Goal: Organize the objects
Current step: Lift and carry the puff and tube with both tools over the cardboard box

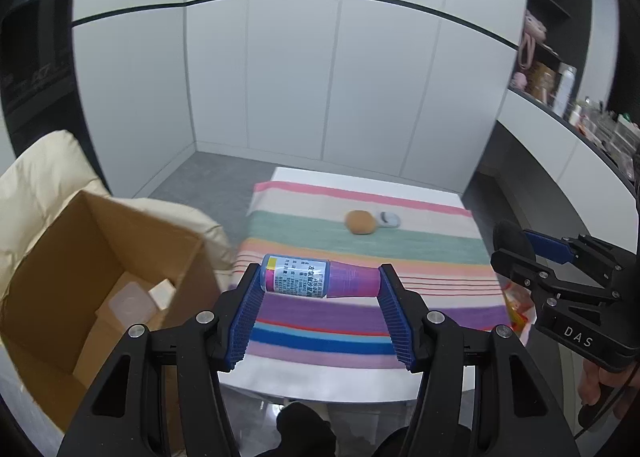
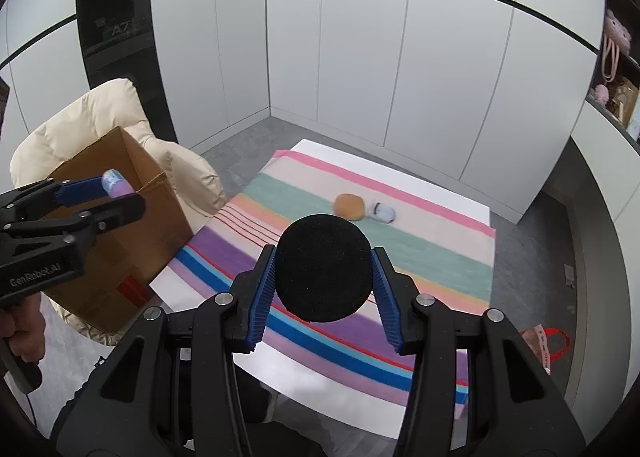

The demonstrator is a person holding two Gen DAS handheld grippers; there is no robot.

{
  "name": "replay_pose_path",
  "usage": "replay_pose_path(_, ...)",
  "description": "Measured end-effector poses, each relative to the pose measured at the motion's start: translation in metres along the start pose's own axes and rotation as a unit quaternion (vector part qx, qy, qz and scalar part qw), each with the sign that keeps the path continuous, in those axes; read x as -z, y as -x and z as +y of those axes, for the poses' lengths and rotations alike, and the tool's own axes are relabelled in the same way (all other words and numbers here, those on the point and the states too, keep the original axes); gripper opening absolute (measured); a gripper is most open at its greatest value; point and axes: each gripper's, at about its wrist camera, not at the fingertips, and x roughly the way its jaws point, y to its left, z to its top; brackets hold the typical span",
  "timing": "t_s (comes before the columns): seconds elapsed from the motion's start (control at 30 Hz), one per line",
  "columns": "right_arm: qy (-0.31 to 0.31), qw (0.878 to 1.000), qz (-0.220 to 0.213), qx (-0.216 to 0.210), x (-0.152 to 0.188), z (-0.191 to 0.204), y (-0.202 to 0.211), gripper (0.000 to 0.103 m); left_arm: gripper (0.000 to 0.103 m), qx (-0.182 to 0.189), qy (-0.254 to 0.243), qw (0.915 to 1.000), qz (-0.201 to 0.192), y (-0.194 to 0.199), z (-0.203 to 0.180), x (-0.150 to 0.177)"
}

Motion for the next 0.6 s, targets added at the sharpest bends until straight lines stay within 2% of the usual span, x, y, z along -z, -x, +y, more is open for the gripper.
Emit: replay_pose_path(0.6,0.034,0.998,-0.004,-0.059,-0.031,0.080,-0.030,0.048,0.058,-0.063,0.029,0.9973,-0.020,0.026,0.072,0.021)
